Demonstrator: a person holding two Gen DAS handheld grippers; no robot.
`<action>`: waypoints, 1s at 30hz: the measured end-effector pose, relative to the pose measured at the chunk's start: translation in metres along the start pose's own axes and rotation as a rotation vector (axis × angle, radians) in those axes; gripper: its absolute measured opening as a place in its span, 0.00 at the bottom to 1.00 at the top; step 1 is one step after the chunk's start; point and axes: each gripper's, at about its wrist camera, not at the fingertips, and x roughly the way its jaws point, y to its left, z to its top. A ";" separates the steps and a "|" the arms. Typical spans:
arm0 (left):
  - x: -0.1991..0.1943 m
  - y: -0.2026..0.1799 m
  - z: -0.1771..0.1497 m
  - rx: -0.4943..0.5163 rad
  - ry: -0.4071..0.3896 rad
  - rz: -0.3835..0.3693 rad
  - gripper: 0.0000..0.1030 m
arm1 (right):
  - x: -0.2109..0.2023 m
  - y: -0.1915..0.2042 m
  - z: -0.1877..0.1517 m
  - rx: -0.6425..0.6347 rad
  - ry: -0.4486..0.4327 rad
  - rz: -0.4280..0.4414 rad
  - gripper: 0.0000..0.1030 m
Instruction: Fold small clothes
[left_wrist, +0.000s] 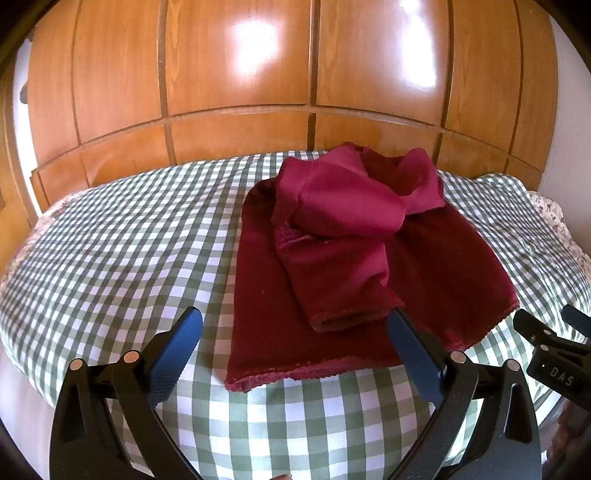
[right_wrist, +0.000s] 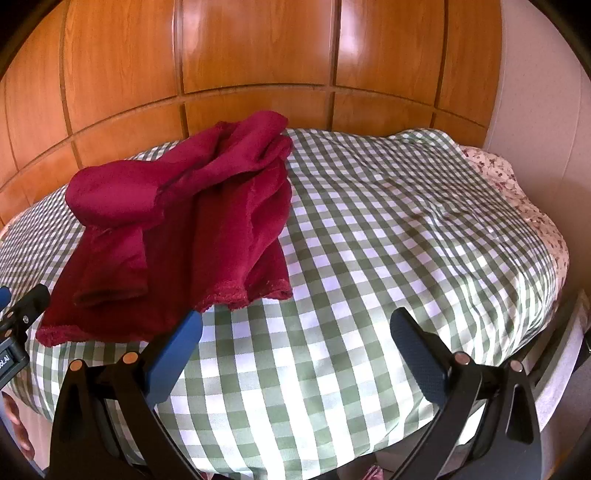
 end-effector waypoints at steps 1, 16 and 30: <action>-0.001 0.000 0.000 -0.002 -0.004 0.000 0.96 | -0.001 0.001 0.000 -0.004 -0.007 -0.001 0.98; -0.005 -0.001 0.003 0.005 -0.017 -0.021 0.96 | 0.007 0.009 -0.009 -0.045 0.017 -0.043 0.98; 0.016 0.002 -0.006 0.011 0.049 -0.056 0.96 | 0.072 -0.051 -0.037 0.141 0.171 0.006 0.98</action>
